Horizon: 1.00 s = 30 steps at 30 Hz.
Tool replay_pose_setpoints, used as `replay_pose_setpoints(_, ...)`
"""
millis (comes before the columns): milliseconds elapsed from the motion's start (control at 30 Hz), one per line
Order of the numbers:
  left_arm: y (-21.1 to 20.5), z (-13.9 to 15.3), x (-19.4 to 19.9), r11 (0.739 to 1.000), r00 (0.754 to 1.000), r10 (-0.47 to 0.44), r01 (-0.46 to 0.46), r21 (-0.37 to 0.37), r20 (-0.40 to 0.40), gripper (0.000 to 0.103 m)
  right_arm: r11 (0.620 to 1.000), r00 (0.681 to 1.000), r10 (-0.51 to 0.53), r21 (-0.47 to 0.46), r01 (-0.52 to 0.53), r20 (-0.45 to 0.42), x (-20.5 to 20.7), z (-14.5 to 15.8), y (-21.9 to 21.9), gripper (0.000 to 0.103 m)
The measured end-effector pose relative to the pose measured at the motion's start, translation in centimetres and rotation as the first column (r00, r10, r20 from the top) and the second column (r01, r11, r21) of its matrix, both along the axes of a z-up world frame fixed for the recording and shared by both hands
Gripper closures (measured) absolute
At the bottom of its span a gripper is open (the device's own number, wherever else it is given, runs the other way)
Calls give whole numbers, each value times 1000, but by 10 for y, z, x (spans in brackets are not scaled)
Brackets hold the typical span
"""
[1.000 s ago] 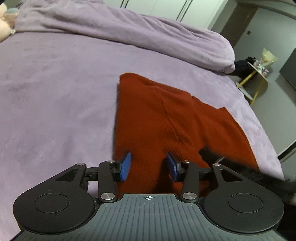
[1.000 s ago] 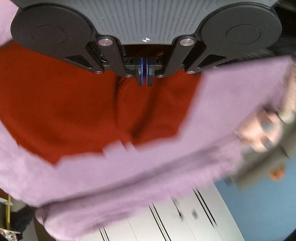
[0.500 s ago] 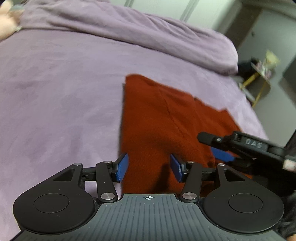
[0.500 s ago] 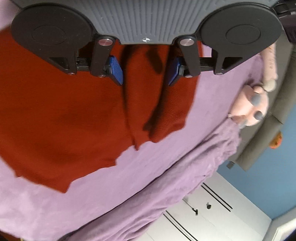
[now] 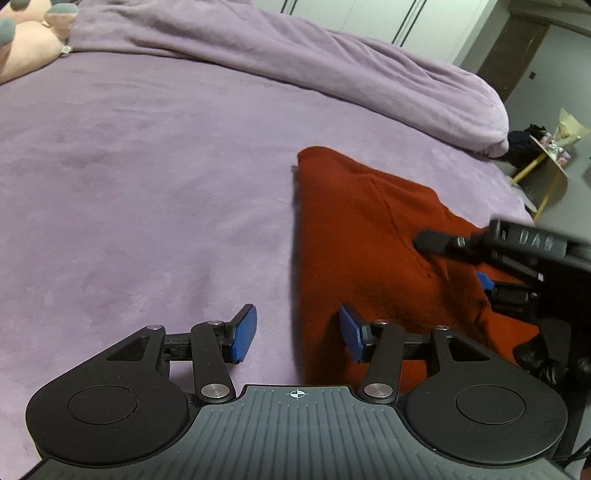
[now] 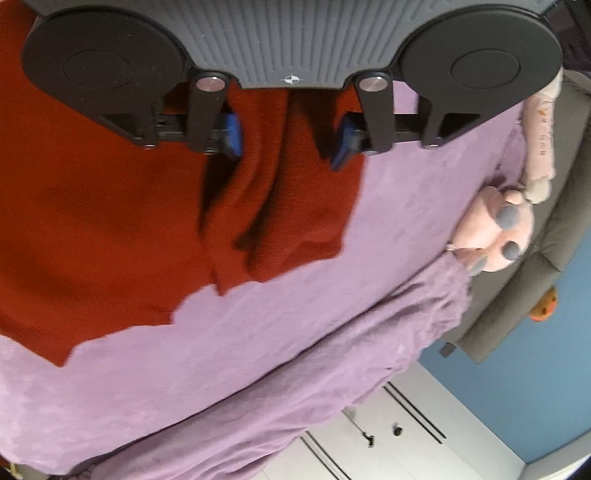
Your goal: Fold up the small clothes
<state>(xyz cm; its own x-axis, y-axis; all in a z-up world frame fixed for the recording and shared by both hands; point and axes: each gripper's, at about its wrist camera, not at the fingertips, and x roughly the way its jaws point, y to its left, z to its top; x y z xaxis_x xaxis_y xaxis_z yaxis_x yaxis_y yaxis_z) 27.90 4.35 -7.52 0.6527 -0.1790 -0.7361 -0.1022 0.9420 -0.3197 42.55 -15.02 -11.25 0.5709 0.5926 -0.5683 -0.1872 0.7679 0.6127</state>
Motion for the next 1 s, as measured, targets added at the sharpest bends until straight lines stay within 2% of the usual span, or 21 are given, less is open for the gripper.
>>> replay_pose_setpoints(100, -5, 1, 1, 1000, 1000, -17, 17, 6, -1, 48, 999, 1000, 20, -26, -20, 18, 4, 5, 14, 50)
replay_pose_setpoints(267, -20, 1, 1, 997, 998, -68, 68, 22, 3, 48, 978, 996, 66, -202, -52, 62, 6, 6, 42, 78)
replay_pose_setpoints(367, -24, 6, -6, 997, 997, -78, 77, 17, 5, 47, 933, 978, 113, -357, -45, 174, -8, 17, 51, 86)
replay_pose_setpoints(433, -23, 10, -15, 997, 997, -79, 79, -5, 21, 45, 894, 946, 153, -448, -9, 286, -26, 32, 52, 87)
replay_pose_setpoints(567, -28, 15, -28, 996, 994, -95, 95, 3, 49, 43, 864, 902, 152, -497, 77, 405, -51, 50, 32, 87)
replay_pose_setpoints(667, -42, 9, -26, 990, 989, -144, 144, 0, 21, 44, 818, 897, 137, -559, 137, 420, -59, 46, 15, 89)
replay_pose_setpoints(800, -55, -1, -13, 984, 985, -173, 172, -51, -15, 47, 802, 933, 103, -583, 127, 345, -52, 26, -13, 88)
replay_pose_setpoints(833, -57, -6, -8, 983, 984, -173, 170, -61, -39, 47, 803, 944, 97, -586, 114, 316, -48, 18, -18, 88)
replay_pose_setpoints(933, -61, -13, -1, 982, 983, -175, 170, -79, -61, 47, 873, 973, 28, -480, 87, 227, -34, 1, -43, 85)
replay_pose_setpoints(967, -61, -12, 0, 983, 983, -174, 169, -77, -64, 47, 905, 979, -5, -415, 91, 205, -32, -2, -54, 77)
replay_pose_setpoints(1000, -60, -12, 0, 983, 983, -173, 168, -78, -64, 47, 925, 982, -29, -366, 98, 189, -29, -3, -61, 72)
